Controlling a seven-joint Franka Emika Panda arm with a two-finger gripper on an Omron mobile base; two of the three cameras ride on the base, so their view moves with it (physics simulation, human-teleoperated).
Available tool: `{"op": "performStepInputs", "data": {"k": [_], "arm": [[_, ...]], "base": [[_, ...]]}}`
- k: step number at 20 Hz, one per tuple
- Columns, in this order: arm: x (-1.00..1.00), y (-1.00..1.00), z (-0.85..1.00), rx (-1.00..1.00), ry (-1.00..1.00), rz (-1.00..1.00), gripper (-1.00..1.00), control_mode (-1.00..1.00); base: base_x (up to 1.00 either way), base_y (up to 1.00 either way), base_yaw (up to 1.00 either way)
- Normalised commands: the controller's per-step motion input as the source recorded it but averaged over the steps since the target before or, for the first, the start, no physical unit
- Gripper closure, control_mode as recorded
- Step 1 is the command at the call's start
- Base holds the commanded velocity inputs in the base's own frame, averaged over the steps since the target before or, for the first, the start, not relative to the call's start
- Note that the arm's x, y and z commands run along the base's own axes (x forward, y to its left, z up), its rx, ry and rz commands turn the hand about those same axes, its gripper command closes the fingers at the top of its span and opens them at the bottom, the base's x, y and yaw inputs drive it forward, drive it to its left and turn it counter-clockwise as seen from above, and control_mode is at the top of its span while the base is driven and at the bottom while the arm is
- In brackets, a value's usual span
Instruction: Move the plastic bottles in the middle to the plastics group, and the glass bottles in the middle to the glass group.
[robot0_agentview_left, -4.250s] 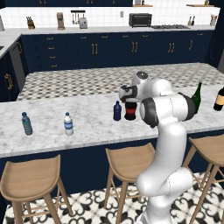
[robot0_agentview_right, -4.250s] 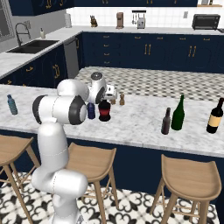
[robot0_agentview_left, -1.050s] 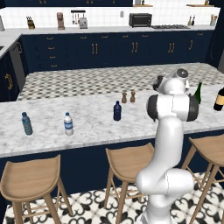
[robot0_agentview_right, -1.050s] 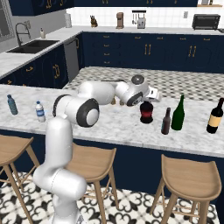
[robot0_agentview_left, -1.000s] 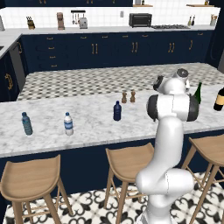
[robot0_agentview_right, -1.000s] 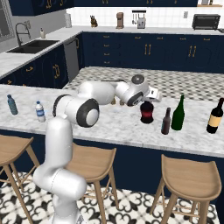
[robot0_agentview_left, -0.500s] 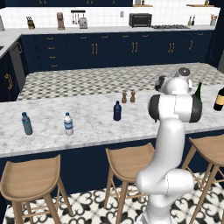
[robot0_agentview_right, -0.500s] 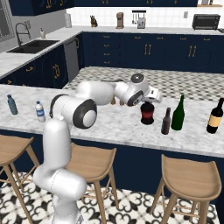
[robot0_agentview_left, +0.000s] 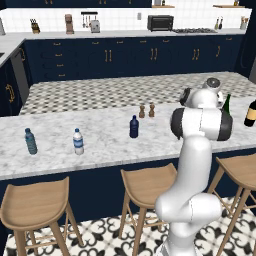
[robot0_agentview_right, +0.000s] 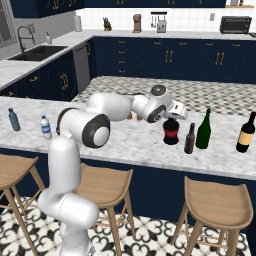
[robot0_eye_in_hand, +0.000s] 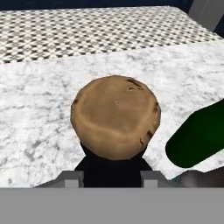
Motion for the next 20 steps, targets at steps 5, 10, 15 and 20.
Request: {"op": "performStepInputs", "data": {"k": [5, 10, 15, 20], "arm": [[0.00, -0.11, 0.00, 0.01, 0.00, -0.05, 1.00, -1.00], [0.00, -0.08, -0.01, 0.02, 0.00, -0.04, 1.00, -1.00], [0.00, -0.11, -0.29, 0.04, 0.00, -0.03, 1.00, -1.00], [0.00, -0.09, -0.14, 0.05, 0.00, -0.02, 1.00, -1.00]], "base": [[0.00, 0.00, 0.00], [0.00, 0.00, 0.00], [0.00, 0.00, 0.00], [0.00, 0.00, 0.00]]}}
